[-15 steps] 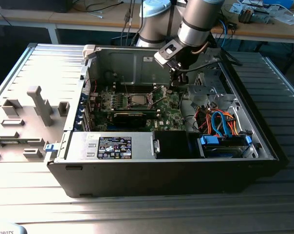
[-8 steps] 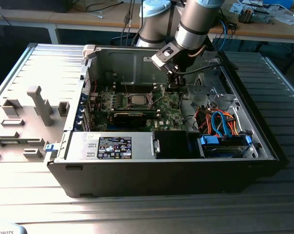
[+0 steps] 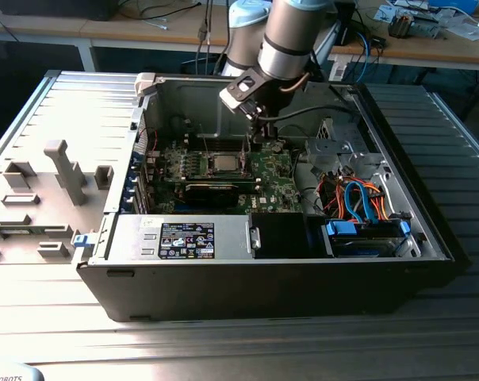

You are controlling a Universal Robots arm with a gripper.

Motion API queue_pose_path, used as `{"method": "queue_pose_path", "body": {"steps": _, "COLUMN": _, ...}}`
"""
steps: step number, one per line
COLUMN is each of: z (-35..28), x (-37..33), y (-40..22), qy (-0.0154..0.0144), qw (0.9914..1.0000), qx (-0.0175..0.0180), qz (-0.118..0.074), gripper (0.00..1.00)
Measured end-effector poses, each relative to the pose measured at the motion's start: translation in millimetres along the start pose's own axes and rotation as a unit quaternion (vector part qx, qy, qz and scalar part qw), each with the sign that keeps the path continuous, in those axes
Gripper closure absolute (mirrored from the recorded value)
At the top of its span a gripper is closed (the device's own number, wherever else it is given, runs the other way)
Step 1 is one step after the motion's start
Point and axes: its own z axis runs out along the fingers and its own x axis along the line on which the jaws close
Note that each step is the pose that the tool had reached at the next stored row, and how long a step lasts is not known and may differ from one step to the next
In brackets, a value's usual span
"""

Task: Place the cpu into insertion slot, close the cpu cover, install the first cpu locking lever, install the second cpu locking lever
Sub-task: 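Close the cpu cover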

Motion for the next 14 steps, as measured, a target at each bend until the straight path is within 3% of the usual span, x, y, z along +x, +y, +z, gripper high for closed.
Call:
{"method": "queue_pose_path", "body": {"steps": 7, "z": 6.2, "x": 0.7, "y": -21.3, "qy": -0.0003, "qw": 0.99999, "qx": -0.0001, "qz": -0.005, "gripper": 0.89}}
{"method": "queue_pose_path", "body": {"steps": 10, "z": 14.3, "x": 1.0, "y": -34.0, "qy": -0.0008, "qw": 0.99996, "qx": 0.0002, "qz": -0.009, "gripper": 0.89}}
{"method": "queue_pose_path", "body": {"steps": 14, "z": 20.8, "x": 1.4, "y": -44.4, "qy": -0.0018, "qw": 0.99993, "qx": 0.0005, "qz": -0.012, "gripper": 0.89}}
